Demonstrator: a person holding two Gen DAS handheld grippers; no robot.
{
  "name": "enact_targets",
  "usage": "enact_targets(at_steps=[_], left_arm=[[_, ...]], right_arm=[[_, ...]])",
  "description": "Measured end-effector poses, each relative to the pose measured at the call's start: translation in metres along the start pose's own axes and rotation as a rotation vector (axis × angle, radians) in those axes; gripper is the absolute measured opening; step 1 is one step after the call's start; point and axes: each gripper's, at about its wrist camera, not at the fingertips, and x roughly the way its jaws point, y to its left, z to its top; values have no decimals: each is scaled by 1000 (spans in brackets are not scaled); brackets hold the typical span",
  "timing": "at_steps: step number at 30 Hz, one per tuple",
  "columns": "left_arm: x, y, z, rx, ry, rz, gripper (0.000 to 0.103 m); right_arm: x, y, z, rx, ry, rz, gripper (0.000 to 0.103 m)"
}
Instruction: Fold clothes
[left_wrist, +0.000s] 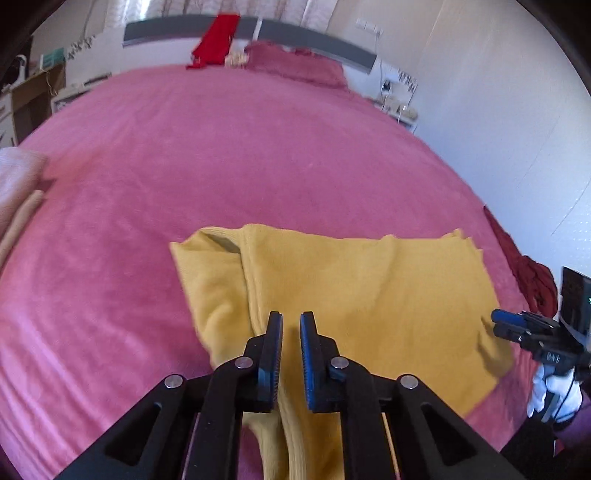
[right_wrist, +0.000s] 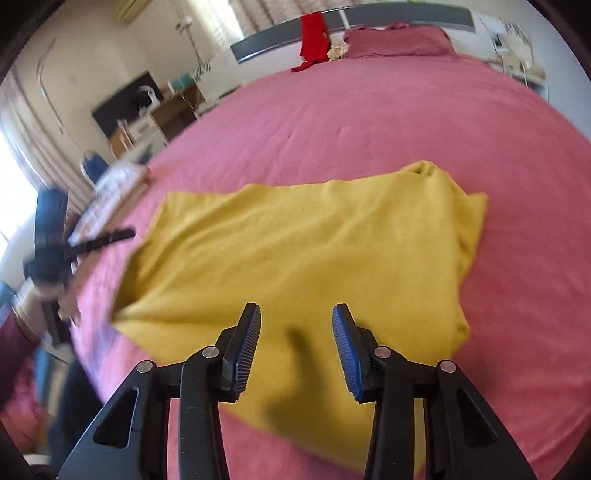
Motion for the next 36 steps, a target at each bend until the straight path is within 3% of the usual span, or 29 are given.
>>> enact_targets(at_steps=[2, 3, 5, 8, 11, 14, 18, 23, 26, 31, 36], left_arm=[[20, 8, 9, -35, 52, 67, 9], [23, 12, 11, -61, 50, 56, 9], [19, 17, 12, -94, 13, 75, 9], [3, 25, 9, -131, -70, 90, 9], [-3, 36, 9, -191, -107, -3, 12], [18, 38, 18, -221, 7, -94, 13], [32, 26, 28, -110, 61, -23, 13], [12, 28, 32, -127, -8, 71, 11], [5, 31, 26, -127, -15, 91, 11], [20, 44, 23, -228, 23, -74, 13], [28, 59, 19, -322, 22, -108, 14]], right_arm=[[14, 1, 2, -16, 21, -42, 43], [27, -4, 1, -5, 77, -60, 44], [37, -19, -9, 1, 133, -56, 44], [39, -24, -9, -15, 135, -28, 46], [40, -24, -9, -24, 159, -20, 50], [45, -19, -10, -54, 190, -27, 58], [54, 1, -4, -143, 264, -63, 72], [58, 4, -3, -144, 281, -57, 77], [57, 1, -3, -125, 278, -40, 79], [60, 4, -1, -141, 293, -41, 87], [60, 2, 1, -134, 297, -23, 88]])
